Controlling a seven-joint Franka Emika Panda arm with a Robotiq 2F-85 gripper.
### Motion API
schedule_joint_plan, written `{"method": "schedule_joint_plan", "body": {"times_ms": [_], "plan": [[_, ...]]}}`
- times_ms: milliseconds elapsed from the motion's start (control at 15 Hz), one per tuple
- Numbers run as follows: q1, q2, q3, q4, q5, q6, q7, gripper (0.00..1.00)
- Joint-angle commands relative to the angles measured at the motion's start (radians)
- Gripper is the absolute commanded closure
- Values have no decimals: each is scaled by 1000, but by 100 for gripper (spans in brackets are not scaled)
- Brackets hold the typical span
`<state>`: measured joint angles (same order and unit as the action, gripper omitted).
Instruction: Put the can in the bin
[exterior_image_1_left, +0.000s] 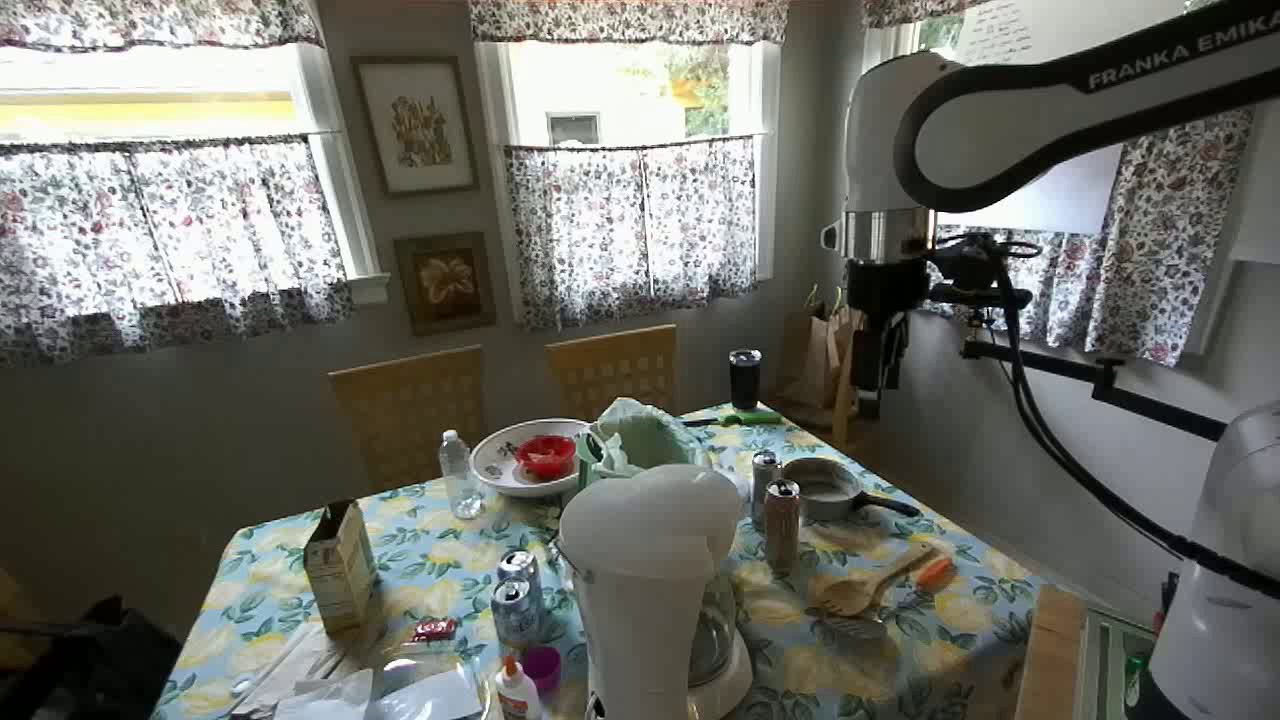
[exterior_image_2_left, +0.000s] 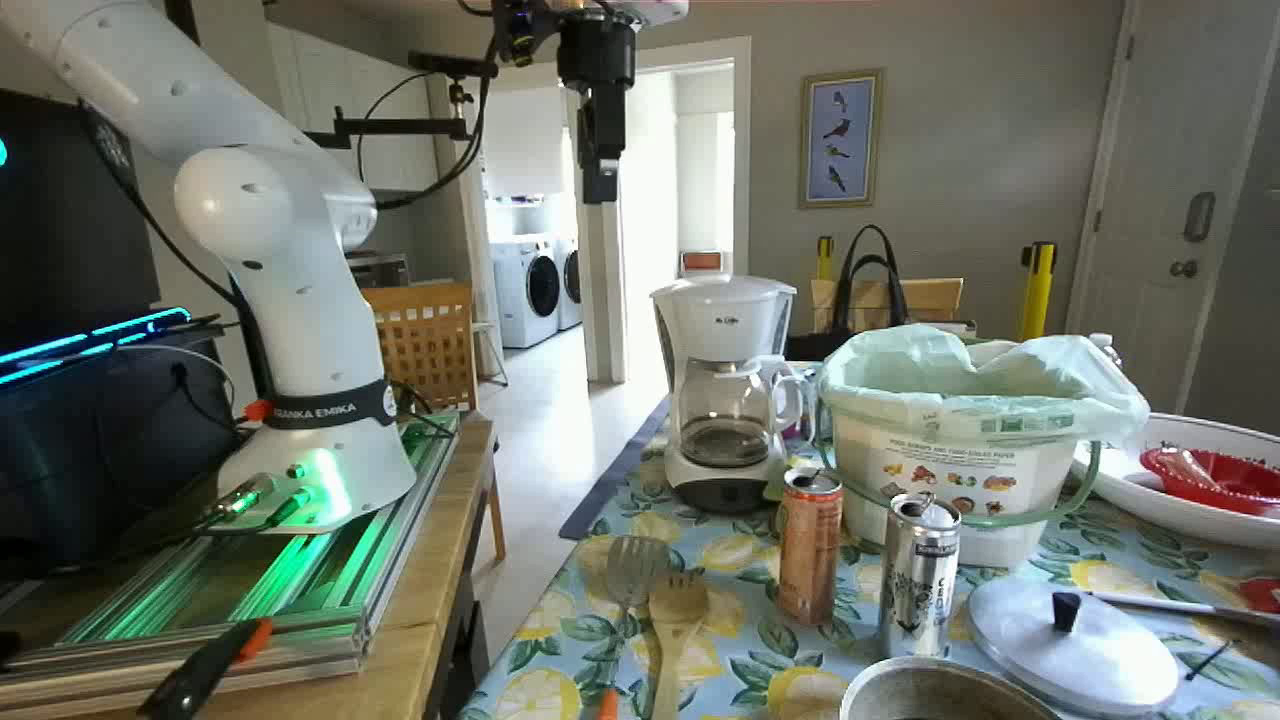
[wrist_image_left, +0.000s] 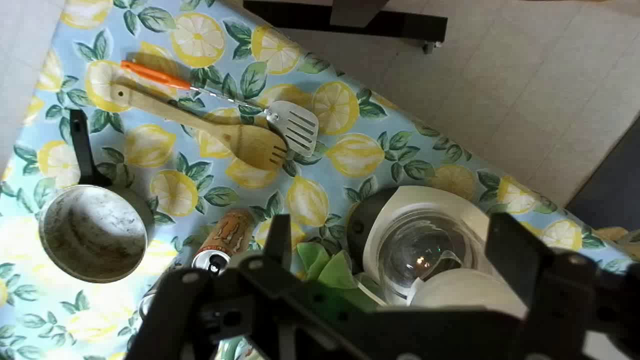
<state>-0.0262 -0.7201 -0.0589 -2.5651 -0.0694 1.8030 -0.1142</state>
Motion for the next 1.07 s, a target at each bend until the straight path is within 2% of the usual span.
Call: {"method": "schedule_joint_plan", "body": {"times_ms": [0,267,333,400,733,1000], "plan": [[2,0,-1,2,-1,-2,1,0],[2,0,-1,2,-1,-2,1,0],[-11,23,-1,11,25,30,56,0],[-21,65,-11,32,58,83,103,0],[-45,236,-71,91,171,307,170,0],[-38,368,-105,97,226,536,106,0]]}}
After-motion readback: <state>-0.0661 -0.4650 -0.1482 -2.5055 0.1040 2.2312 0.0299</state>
